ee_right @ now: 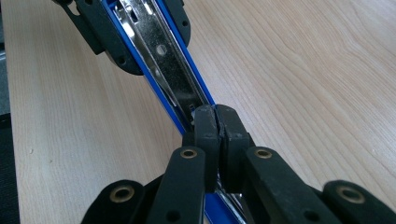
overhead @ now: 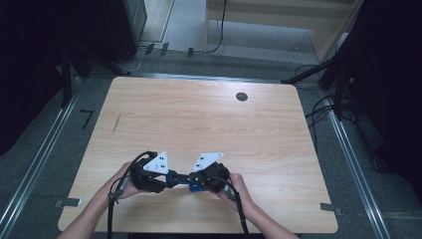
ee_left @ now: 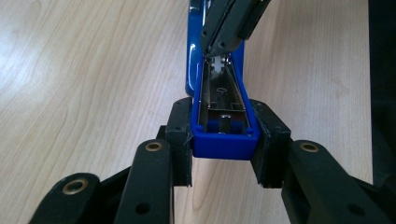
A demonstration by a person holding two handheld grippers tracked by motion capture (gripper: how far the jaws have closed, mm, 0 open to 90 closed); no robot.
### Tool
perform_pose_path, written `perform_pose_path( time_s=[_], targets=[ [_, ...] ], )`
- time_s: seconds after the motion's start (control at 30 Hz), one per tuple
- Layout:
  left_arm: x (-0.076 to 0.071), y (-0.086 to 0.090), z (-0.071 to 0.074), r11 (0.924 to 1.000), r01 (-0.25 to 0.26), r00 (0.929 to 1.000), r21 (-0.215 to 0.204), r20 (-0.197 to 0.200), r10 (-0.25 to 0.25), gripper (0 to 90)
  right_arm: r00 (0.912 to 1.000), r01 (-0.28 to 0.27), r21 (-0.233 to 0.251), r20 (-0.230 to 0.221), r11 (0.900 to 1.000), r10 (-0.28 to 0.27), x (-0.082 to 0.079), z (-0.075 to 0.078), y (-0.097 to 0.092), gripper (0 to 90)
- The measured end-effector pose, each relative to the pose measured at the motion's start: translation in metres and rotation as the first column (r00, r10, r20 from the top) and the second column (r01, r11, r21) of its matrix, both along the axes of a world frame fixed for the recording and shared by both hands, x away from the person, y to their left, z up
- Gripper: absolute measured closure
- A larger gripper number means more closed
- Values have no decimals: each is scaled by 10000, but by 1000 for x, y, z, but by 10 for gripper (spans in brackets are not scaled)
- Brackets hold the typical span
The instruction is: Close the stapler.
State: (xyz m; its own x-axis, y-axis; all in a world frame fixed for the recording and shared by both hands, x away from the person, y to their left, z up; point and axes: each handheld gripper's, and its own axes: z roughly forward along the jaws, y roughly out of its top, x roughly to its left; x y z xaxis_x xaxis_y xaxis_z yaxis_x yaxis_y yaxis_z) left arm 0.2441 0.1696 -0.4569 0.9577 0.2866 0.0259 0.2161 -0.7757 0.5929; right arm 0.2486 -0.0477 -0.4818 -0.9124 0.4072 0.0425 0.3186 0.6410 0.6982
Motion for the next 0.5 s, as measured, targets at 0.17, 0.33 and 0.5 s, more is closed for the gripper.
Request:
perform_pose_path(
  time_s=[0.17, 0.33, 0.5],
  targets=[
    [-1, -3, 2, 9999, -7, 9999, -130, 100, 9, 651, 9997, -225, 33, 18, 9997, 225, -3, 2, 2, 894],
    [0, -5, 4, 9998, 47, 9998, -172, 196, -43, 649, 9995, -295, 5, 100, 9996, 295, -4, 2, 3, 894],
    [-1, -10, 7, 9995, 42, 9993, -323, 382, -30, 646, 9990, -374, -15, 251, 9993, 374, -4, 4, 1, 894]
  ],
)
